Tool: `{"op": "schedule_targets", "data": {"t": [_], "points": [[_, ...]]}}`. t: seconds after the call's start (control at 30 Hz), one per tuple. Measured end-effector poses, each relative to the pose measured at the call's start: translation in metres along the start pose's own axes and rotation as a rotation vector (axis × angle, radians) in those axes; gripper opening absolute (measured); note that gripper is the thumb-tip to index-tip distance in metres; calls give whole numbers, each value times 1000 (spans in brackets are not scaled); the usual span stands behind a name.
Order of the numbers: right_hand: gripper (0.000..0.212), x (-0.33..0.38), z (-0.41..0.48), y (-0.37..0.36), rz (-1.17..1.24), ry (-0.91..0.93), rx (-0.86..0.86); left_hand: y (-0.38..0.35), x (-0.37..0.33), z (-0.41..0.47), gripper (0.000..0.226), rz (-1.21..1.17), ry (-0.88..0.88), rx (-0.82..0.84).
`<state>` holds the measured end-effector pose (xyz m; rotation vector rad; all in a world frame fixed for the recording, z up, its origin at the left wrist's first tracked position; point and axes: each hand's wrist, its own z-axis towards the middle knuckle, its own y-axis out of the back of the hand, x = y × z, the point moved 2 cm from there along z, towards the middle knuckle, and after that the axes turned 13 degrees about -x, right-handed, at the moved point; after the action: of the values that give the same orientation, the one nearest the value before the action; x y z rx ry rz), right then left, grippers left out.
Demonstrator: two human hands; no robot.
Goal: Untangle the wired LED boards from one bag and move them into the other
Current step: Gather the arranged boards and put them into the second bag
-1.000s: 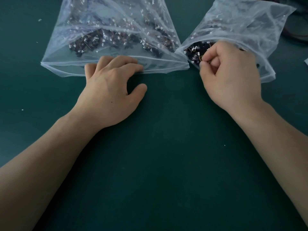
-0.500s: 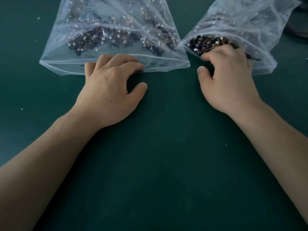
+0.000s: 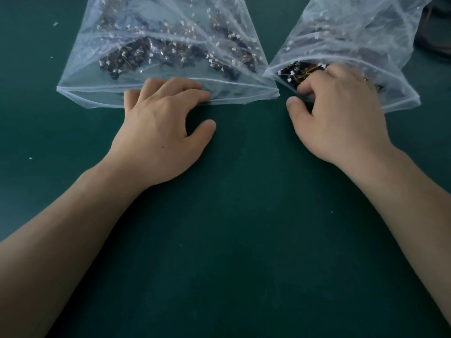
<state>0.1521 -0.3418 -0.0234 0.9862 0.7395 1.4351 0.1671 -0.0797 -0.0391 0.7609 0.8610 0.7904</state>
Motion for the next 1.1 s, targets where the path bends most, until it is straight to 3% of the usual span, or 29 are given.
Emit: {"op": "schedule_targets", "data": {"t": [0.13, 0.33, 0.6, 0.8, 1.1], "points": [[28, -1, 0, 0, 13, 3, -40, 0, 0, 0, 53, -2, 0, 4], [45, -2, 0, -6, -7, -25, -6, 1, -1, 0, 54, -1, 1, 5], [39, -5, 0, -9, 10, -39, 39, 0, 0, 0, 53, 1, 1, 7], [40, -8, 10, -4, -17, 82, -36, 0, 0, 0, 54, 3, -2, 12], [40, -12, 11, -14, 131, -61, -6, 0, -1, -1, 53, 1, 4, 10]]}}
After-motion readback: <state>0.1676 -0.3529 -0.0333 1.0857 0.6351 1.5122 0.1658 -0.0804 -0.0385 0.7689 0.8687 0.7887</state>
